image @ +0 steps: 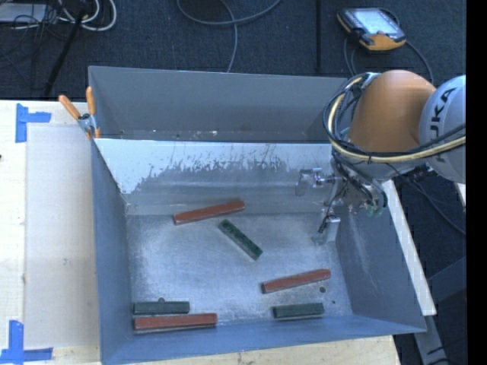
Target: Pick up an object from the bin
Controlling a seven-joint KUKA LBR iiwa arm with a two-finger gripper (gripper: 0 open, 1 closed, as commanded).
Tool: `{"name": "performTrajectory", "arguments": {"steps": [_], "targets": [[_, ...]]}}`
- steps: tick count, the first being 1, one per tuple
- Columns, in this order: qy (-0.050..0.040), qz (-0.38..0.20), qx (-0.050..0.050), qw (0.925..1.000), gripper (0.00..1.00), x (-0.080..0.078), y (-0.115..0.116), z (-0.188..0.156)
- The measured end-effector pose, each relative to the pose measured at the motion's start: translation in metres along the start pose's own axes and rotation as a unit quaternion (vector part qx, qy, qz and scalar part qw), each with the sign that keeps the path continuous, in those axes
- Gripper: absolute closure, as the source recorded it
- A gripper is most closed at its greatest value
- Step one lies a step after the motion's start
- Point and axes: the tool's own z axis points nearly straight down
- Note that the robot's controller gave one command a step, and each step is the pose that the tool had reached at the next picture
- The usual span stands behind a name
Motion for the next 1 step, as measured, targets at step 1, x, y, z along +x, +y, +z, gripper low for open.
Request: {"name": "performTrajectory", "arguments": {"steps": [1], "targets": [[0.0024,0.075,0.000,0.9972,0.00,0.0305,0.0276,0.0284]]}}
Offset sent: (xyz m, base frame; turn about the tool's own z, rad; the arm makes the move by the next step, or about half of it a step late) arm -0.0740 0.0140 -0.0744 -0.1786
